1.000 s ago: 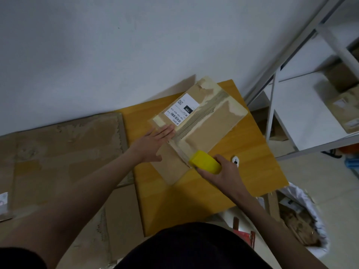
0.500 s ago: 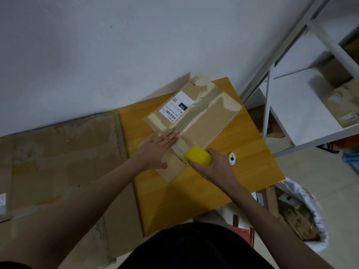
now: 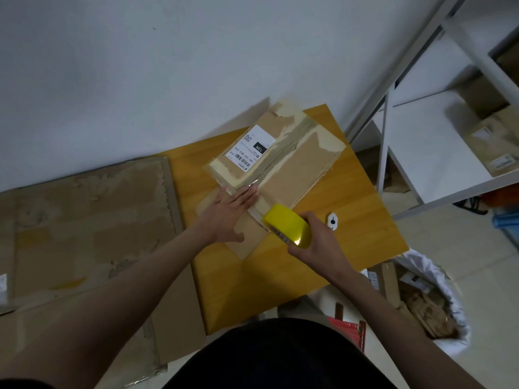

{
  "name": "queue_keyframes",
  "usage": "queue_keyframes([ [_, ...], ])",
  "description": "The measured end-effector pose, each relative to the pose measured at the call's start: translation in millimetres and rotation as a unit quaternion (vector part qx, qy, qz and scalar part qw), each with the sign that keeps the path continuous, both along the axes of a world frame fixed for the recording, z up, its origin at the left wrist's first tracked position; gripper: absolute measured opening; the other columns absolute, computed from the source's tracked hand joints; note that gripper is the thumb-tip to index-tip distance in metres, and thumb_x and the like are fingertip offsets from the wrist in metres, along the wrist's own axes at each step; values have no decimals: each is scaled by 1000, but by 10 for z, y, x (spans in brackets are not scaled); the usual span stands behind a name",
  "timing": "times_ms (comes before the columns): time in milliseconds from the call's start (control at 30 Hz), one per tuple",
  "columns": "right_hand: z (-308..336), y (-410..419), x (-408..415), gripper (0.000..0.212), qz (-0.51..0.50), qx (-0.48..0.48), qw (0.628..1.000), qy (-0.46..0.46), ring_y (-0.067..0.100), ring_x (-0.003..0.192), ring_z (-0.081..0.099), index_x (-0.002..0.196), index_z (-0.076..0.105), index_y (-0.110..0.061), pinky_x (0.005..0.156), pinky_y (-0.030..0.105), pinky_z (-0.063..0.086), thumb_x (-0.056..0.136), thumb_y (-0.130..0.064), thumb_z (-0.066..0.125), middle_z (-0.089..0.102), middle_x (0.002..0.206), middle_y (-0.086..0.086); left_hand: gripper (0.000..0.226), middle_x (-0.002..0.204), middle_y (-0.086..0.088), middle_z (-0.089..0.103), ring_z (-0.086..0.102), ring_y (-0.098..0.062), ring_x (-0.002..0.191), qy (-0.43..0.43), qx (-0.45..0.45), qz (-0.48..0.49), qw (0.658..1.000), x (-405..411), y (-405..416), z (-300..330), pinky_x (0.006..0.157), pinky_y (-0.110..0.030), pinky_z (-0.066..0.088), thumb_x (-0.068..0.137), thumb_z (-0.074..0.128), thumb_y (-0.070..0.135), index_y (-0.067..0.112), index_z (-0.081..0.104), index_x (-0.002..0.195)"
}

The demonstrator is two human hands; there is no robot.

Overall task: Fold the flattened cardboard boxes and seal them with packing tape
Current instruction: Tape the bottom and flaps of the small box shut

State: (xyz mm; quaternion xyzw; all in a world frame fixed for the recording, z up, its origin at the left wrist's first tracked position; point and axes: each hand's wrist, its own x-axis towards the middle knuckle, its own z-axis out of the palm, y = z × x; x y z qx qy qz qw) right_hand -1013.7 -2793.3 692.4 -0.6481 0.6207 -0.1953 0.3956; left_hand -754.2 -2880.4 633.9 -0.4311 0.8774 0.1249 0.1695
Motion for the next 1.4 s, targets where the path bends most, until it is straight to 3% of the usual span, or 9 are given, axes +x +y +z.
queue_keyframes([
  [133, 20, 111, -144, 52, -26, -25, 999, 32, 2, 75, 57, 118, 53, -27, 55, 27, 47, 78, -54, 73, 59, 91, -12, 118, 158, 6, -37, -26, -12, 149, -24, 3, -7, 1000, 19, 2, 50, 120, -61, 1, 82, 56, 69, 22, -27, 153],
  [233, 19, 195, -202, 52, -35, -21, 998, 43, -2, 77, 57, 120, 57, -23, 56, 18, 42, 81, -51, 75, 59, 91, -11, 117, 157, 5, -40, -27, -14, 149, -22, 2, -14, 1000, -23, 24, 68, 119, -64, 1, 83, 56, 69, 27, -28, 153],
  [467, -38, 165, -132, 51, -15, -6, 998, 57, 13, 83, 58, 125, 55, -21, 62, 28, 45, 85, -48, 74, 61, 102, -4, 120, 157, -2, -40, -23, -22, 150, -38, -15, -27, 999, -27, 41, 67, 112, -73, 10, 77, 62, 69, 43, -30, 148],
  [667, -260, 210, -183, 53, -7, 10, 998, 66, 14, 82, 56, 127, 51, -19, 61, 32, 45, 86, -46, 73, 60, 103, -2, 121, 157, -8, -39, -24, -27, 150, -61, -43, -34, 997, -115, 86, 57, 115, -70, 4, 76, 54, 76, 27, -26, 154],
  [833, -483, 210, -214, 51, -10, 9, 998, 61, 12, 83, 57, 124, 51, -20, 63, 32, 48, 86, -49, 72, 57, 100, -6, 120, 161, -12, -30, -25, -27, 150, -25, -44, -26, 998, -316, 257, 29, 122, -54, -7, 79, 48, 78, 15, -21, 155],
  [933, -600, 206, -242, 48, -6, 12, 998, 58, 12, 79, 55, 119, 49, -21, 57, 24, 42, 85, -40, 76, 55, 94, -6, 122, 160, -13, -31, -25, -36, 149, -6, -22, 7, 1000, -458, 370, -9, 119, -62, -6, 72, 57, 75, 29, -18, 156],
  [1033, -684, 171, -210, 48, -13, 22, 999, 45, 14, 74, 56, 115, 46, -19, 55, 33, 44, 83, -33, 79, 57, 90, -1, 120, 161, -12, -29, -22, -37, 149, -7, -32, 14, 999, -462, 334, -29, 118, -65, -2, 71, 51, 81, 32, -17, 156],
  [1233, -785, 35, -21, 50, -30, 70, 997, -7, 21, 72, 57, 109, 41, -15, 54, 41, 43, 78, -15, 80, 54, 86, 2, 108, 166, -9, -16, -21, -22, 151, 7, -55, 28, 998, -460, 132, 3, 123, -49, -9, 74, 12, 84, 20, -11, 158],
  [1400, -925, 11, -25, 46, -20, 103, 994, -34, 24, 65, 53, 107, 40, -9, 50, 34, 35, 78, -4, 75, 55, 84, 14, 110, 165, -6, -21, -21, -19, 151, 29, -30, 77, 996, -579, 222, -60, 124, -50, -4, 80, 12, 89, 15, -10, 159],
])
